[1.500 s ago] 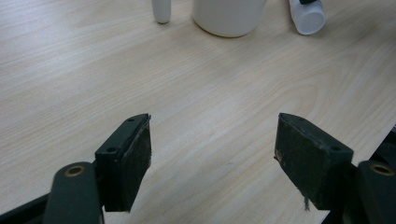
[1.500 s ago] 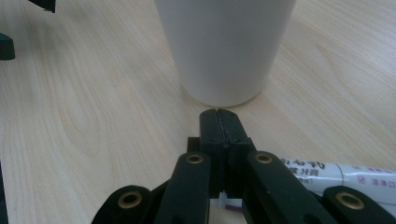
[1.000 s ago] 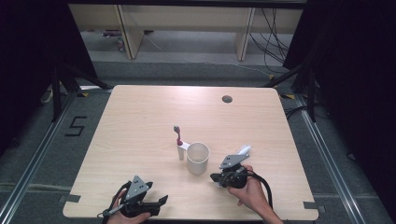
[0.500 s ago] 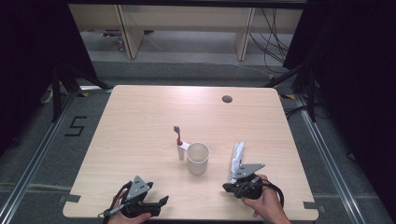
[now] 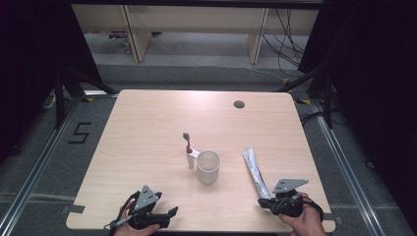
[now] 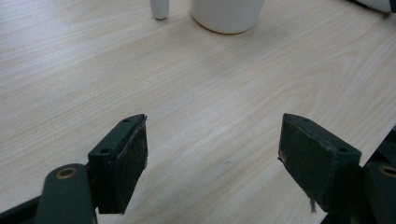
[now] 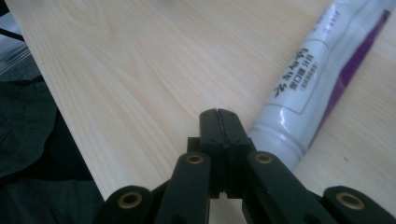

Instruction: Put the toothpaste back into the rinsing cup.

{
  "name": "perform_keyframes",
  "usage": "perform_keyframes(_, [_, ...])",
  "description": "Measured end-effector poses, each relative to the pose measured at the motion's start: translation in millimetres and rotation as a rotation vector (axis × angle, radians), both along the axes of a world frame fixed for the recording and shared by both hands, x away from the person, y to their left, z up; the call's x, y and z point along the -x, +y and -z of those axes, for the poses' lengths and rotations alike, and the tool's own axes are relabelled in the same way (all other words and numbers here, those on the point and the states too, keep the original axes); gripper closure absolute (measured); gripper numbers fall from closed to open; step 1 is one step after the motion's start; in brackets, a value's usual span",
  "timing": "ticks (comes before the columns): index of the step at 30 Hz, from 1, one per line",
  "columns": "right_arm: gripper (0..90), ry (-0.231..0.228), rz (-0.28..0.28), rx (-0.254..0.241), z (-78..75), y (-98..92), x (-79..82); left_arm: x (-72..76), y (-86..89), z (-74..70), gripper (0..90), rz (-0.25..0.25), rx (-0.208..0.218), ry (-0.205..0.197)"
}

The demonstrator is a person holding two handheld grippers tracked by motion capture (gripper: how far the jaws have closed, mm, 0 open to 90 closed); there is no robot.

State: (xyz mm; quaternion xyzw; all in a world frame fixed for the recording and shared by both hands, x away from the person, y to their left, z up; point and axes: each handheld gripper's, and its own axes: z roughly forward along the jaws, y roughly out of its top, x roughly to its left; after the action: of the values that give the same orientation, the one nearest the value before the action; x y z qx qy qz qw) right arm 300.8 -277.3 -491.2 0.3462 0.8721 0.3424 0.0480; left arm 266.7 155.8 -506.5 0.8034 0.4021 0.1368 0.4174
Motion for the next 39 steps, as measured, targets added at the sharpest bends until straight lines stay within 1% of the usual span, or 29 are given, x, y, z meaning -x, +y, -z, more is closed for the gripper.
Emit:
perform_keyframes(1, [89.7, -0.008, 0.020, -0.009, 1.1, -2.1, 0.4, 0.3, 0.0, 0.0, 23.6, 0.003, -0.001, 0.000])
perform_keyframes(2, [89.7, 0.025, 0.034, -0.003, -0.4, -5.1, 2.0, 0.0, 0.0, 0.0, 23.7, 0.002, 0.000, 0.000])
perform_keyframes(3, [89.7, 0.022, 0.039, -0.007, 0.0, -9.5, 1.4, -0.2, 0.0, -0.1, 23.7, 0.000, -0.001, -0.001])
perform_keyframes(4, [89.7, 0.020, 0.053, -0.013, 0.6, -10.9, 1.3, 0.1, -1.7, 0.5, 23.7, -0.016, 0.016, -0.003])
perform_keyframes(5, [89.6, 0.022, 0.057, -0.001, -0.3, -14.2, 0.7, 0.0, -0.6, 0.0, 23.7, -0.002, 0.000, 0.001])
perform_keyframes(6, [89.6, 0.018, 0.052, 0.007, -1.5, -17.2, -0.1, 0.1, -0.4, 0.3, 23.7, -0.001, -0.004, -0.004])
perform_keyframes(7, [89.1, -0.007, 0.052, -0.010, -0.5, -18.8, -1.4, 0.1, -0.4, 0.2, 23.7, -0.002, -0.006, -0.005])
perform_keyframes(8, [88.7, 0.003, 0.052, -0.005, -2.9, -19.5, -1.0, 0.0, -0.7, 0.2, 23.7, -0.003, -0.001, -0.003])
perform_keyframes(9, [88.2, -0.003, 0.064, -0.028, -3.7, -18.2, -0.3, 0.1, -2.6, 0.9, 23.7, -0.018, 0.024, -0.003])
perform_keyframes(10, [88.0, -0.011, 0.056, -0.030, -7.0, -18.2, -0.9, 0.3, -2.7, 0.7, 23.7, -0.018, 0.022, -0.001])
perform_keyframes(11, [86.9, 0.008, 0.072, -0.032, -12.0, -16.8, 0.6, -0.1, -1.0, 0.2, 23.7, -0.001, 0.000, -0.002])
perform_keyframes(13, [82.3, -0.020, 0.081, -0.035, -19.3, -15.5, -2.4, 0.4, -1.4, 0.0, 23.7, -0.001, 0.002, 0.000])
perform_keyframes(14, [78.8, -0.034, 0.070, -0.014, -24.6, -15.9, -6.6, 0.2, -1.9, 0.3, 23.7, -0.004, 0.012, -0.002])
perform_keyframes(15, [75.2, -0.044, 0.081, -0.006, -26.9, -15.2, -8.8, 0.2, -2.2, 0.5, 23.7, -0.008, 0.016, -0.003])
perform_keyframes(16, [69.6, -0.052, 0.107, -0.006, -28.8, -13.0, -11.7, 0.2, -0.9, 0.0, 23.7, 0.002, 0.001, -0.001])
perform_keyframes(18, [58.3, -0.061, 0.118, 0.043, -31.6, -10.9, -21.2, 0.5, -0.8, -0.1, 23.7, 0.000, 0.001, -0.003])
perform_keyframes(19, [54.6, -0.052, 0.144, 0.041, -33.0, -7.8, -24.1, 0.0, -0.5, -0.1, 23.7, -0.001, -0.001, -0.003])
perform_keyframes(20, [49.9, -0.058, 0.130, 0.076, -33.3, -7.1, -29.4, -0.6, -0.1, -0.1, 23.7, -0.003, -0.007, -0.007])
perform_keyframes(21, [47.2, -0.033, 0.149, 0.089, -32.4, -2.8, -34.1, -0.4, -0.2, 0.0, 23.7, -0.004, -0.005, -0.004])
perform_keyframes(23, [44.4, -0.030, 0.160, 0.118, -31.2, 0.6, -41.6, 0.0, -0.1, 0.1, 23.7, 0.001, -0.007, -0.005])
perform_keyframes(24, [43.3, -0.010, 0.175, 0.132, -30.7, 4.1, -44.5, 0.0, -0.1, -0.3, 23.7, 0.001, -0.007, -0.004])
perform_keyframes(28, [41.3, -0.005, 0.179, 0.177, -26.2, 14.7, -59.5, 0.6, -0.7, -0.1, 23.7, -0.001, 0.000, -0.001])
perform_keyframes(29, [41.0, 0.023, 0.184, 0.189, -27.5, 16.8, -62.0, 0.7, -0.3, -0.5, 23.8, 0.007, -0.001, 0.001])
perform_keyframes(30, [40.0, 0.024, 0.183, 0.198, -26.4, 18.5, -64.6, 0.2, -0.6, -0.2, 23.8, 0.001, 0.002, -0.002])
perform_keyframes(32, [40.1, 0.051, 0.196, 0.206, -25.1, 24.0, -69.8, 0.0, -0.8, 0.0, 23.8, -0.001, 0.002, -0.002])
perform_keyframes(33, [40.0, 0.044, 0.187, 0.225, -23.4, 25.0, -73.9, 0.8, -0.7, -0.4, 23.8, 0.005, 0.001, 0.001])
perform_keyframes(35, [40.9, 0.074, 0.211, 0.234, -21.9, 30.4, -78.6, 0.8, -0.6, -0.5, 23.8, 0.003, 0.002, -0.001])
perform_keyframes(36, [40.8, 0.062, 0.197, 0.254, -21.1, 30.7, -82.6, -0.1, -0.3, -0.1, 23.8, -0.001, -0.003, -0.005])
perform_keyframes(39, [41.6, 0.077, 0.200, 0.272, -18.8, 34.5, -89.7, 0.6, -0.1, -0.3, 23.8, 0.002, -0.007, -0.002])
